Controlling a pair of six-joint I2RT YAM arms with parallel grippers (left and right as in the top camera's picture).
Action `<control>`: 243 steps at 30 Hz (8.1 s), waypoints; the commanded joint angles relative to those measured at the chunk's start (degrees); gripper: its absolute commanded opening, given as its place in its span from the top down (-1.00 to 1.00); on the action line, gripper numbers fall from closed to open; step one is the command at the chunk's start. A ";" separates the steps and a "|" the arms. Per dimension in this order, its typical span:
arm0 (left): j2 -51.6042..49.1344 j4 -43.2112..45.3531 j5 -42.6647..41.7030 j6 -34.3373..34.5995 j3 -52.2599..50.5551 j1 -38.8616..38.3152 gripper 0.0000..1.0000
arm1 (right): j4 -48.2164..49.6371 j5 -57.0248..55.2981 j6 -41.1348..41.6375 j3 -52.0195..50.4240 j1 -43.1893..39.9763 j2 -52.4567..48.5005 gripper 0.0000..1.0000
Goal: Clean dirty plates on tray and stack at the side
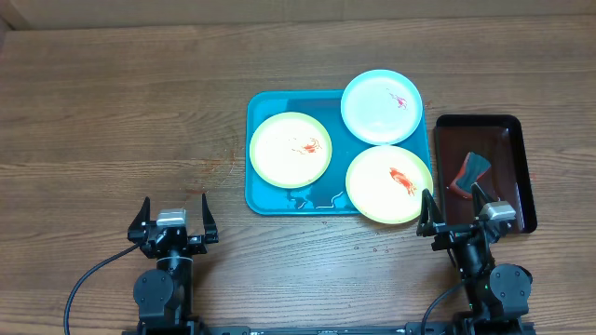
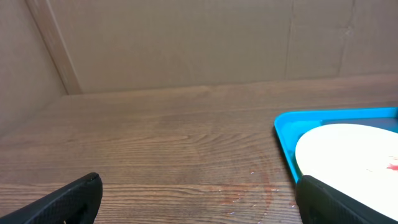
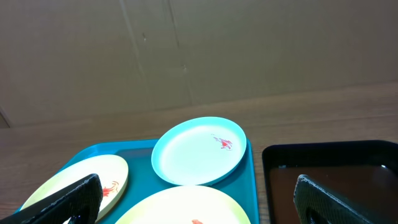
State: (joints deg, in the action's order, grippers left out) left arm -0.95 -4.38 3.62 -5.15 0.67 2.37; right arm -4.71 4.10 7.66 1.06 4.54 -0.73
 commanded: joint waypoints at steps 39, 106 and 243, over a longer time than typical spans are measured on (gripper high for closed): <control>0.68 0.22 -0.48 -1.51 -0.39 0.28 -0.99 | 0.26 0.02 -0.04 -0.61 -0.07 0.57 -1.00; -78.49 -53.46 -32.24 6.88 75.58 0.22 -1.00 | -56.65 0.15 -0.42 76.91 -0.15 -69.33 -1.00; -112.52 -34.75 -0.92 42.82 72.61 -19.65 0.92 | -42.36 -0.79 3.82 62.71 -17.11 -103.23 0.47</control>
State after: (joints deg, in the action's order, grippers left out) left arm -112.64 -38.15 2.17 39.83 73.56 -16.91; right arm -45.50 1.67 12.60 64.05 -13.32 -104.42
